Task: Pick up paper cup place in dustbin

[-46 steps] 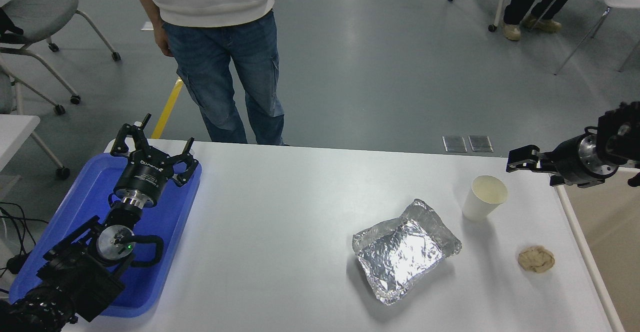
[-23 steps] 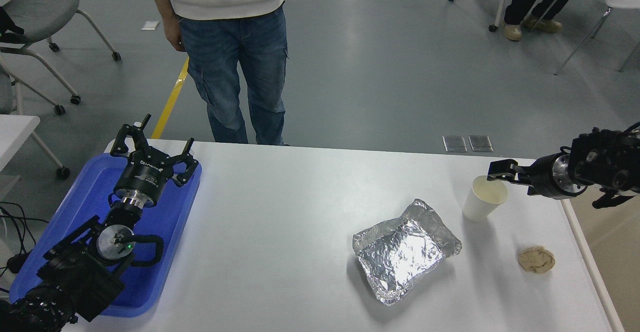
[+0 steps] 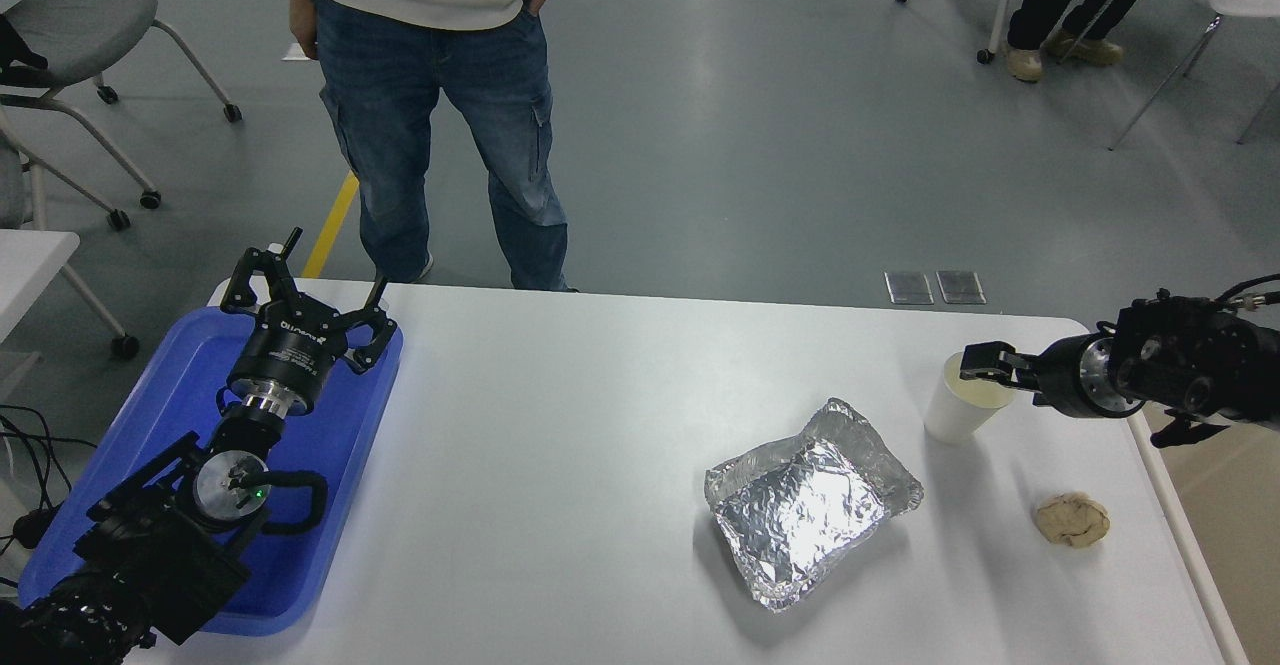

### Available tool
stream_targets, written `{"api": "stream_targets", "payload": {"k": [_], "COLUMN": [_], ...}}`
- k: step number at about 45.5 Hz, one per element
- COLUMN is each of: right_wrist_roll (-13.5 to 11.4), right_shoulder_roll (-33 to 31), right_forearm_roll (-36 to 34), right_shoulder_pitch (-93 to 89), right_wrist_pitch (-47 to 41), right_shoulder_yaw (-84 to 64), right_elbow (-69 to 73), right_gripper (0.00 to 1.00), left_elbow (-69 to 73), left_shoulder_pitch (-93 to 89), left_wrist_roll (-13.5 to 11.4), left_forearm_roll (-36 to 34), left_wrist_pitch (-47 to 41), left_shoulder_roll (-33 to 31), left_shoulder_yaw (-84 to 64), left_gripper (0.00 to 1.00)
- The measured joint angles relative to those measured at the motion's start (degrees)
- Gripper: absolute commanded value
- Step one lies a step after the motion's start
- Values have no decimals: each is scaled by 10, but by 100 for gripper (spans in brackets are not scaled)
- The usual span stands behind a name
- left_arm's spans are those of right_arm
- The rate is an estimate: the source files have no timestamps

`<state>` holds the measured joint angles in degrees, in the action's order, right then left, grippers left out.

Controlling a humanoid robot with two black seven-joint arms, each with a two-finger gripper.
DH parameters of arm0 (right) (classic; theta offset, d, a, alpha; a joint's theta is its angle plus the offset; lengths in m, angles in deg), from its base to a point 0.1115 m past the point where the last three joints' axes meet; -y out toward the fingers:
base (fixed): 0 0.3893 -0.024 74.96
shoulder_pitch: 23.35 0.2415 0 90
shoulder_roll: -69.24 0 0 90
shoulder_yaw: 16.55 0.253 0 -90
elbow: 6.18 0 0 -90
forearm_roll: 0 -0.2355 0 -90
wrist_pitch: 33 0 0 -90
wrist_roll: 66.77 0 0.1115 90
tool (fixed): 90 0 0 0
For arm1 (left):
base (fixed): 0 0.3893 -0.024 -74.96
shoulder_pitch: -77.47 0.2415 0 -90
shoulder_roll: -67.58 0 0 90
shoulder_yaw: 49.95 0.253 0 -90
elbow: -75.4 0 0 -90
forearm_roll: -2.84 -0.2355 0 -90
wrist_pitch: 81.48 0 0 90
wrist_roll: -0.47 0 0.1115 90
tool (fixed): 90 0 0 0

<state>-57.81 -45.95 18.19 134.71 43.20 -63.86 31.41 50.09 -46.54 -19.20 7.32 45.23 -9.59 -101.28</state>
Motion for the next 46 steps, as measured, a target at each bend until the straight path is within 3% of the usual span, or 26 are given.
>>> {"api": "stream_targets", "payload": {"k": [15,46], "right_wrist_roll": [3,23], "right_shoulder_roll": [2,-16], "right_forearm_roll": [6,10], "right_shoulder_pitch": [-8,31], "right_wrist_pitch": [3,-12], "right_shoulder_yaw": [-3,-13], "right_elbow": [-3,5], "right_gripper": [1,0], "left_elbow": [0,0], "left_shoulder_pitch": [0,0], "left_wrist_roll": [0,0], "left_forearm_roll": [0,0], "left_wrist_pitch": [0,0], "left_shoulder_roll": [0,0], "left_shoulder_yaw": [0,0], "left_gripper": [100,100]}}
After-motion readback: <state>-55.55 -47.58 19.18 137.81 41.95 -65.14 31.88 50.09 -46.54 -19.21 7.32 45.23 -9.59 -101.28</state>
